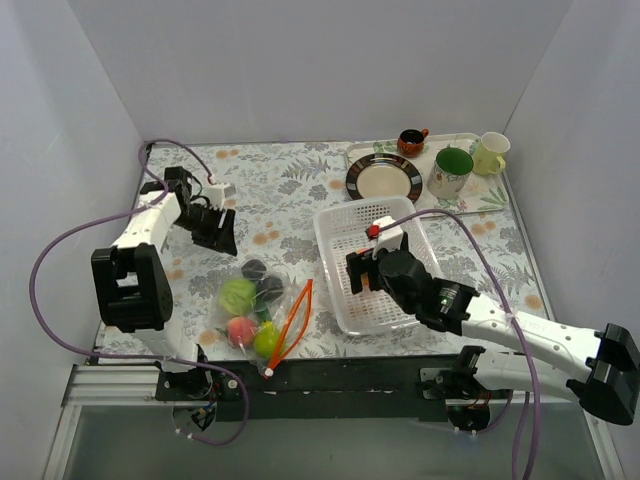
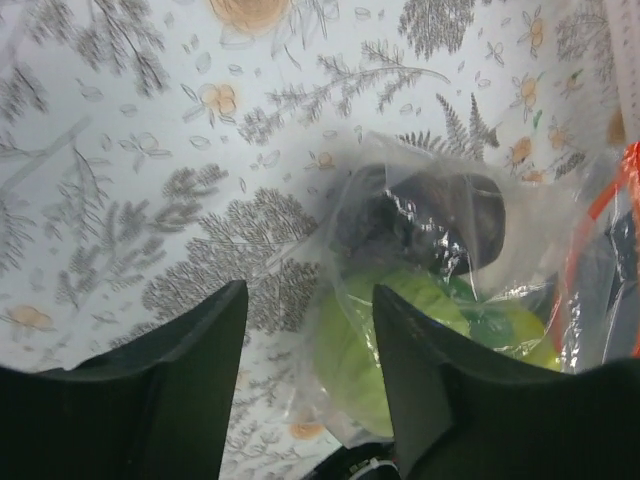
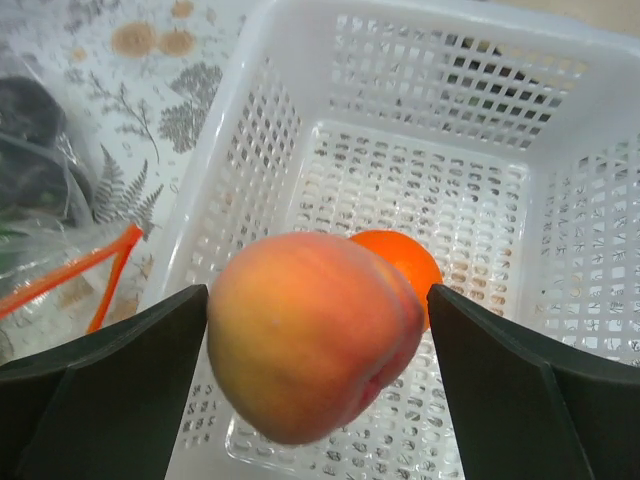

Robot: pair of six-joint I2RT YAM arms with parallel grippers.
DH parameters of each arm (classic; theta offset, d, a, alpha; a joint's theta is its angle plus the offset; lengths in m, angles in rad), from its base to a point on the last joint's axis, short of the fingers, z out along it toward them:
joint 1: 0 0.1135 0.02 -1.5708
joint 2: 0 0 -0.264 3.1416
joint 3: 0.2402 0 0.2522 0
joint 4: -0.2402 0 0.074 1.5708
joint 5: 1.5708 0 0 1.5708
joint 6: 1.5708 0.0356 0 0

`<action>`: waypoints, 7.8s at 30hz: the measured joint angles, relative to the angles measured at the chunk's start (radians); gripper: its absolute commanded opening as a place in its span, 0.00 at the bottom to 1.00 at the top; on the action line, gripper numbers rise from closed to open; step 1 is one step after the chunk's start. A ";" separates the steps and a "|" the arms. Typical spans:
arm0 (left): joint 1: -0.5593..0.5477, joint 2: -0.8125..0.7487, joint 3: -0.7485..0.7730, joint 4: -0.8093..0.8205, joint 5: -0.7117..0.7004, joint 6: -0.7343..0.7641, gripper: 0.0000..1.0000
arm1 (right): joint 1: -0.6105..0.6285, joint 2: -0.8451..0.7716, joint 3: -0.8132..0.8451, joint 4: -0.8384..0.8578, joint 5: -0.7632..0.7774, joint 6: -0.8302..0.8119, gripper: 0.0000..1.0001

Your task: Open the zip-top bag and remove the fake food

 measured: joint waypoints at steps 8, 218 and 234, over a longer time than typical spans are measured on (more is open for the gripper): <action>0.000 -0.112 -0.232 -0.075 -0.004 0.077 0.52 | 0.131 0.062 0.060 -0.084 -0.052 -0.074 0.98; -0.226 0.032 -0.087 0.145 -0.306 -0.158 0.01 | 0.177 0.903 0.363 0.452 -0.309 -0.260 0.98; -0.225 0.032 -0.093 0.160 -0.301 -0.159 0.01 | 0.164 1.009 0.485 0.383 -0.355 -0.144 0.61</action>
